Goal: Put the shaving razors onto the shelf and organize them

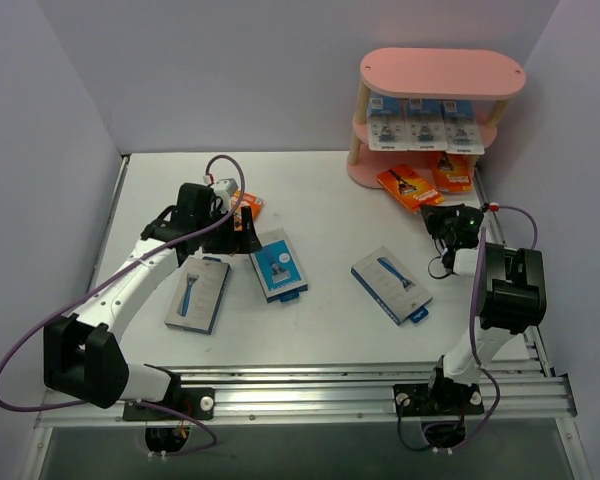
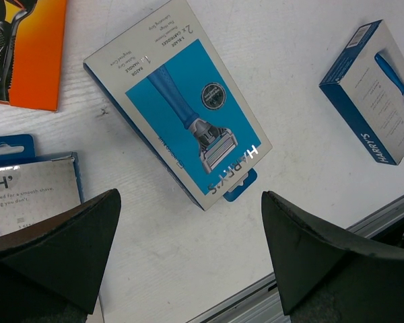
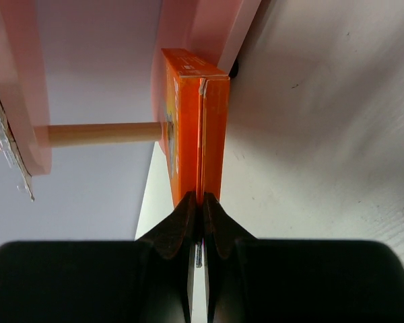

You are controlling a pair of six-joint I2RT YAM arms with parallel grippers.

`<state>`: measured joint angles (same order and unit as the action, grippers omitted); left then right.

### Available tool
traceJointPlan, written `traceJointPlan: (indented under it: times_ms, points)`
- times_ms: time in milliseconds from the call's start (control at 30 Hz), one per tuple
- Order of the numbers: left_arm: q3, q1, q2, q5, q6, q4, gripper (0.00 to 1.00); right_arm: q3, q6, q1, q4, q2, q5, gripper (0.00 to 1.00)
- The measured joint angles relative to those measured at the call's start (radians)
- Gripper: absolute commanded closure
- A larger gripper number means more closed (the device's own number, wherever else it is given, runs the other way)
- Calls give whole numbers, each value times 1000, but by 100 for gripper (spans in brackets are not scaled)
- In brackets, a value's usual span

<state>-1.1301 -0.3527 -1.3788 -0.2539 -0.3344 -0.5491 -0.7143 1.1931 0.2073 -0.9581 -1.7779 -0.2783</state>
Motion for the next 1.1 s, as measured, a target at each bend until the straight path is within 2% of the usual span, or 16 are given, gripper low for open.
traceJointPlan:
  times_ms: [367,1100]
  points:
    - [0,0,-13,-20,-3,2,5,1,92,0,-104,-69,74,100]
    - [0,0,-38,-45,-14,11,5,-62,247,-136,-230,-228,293,100]
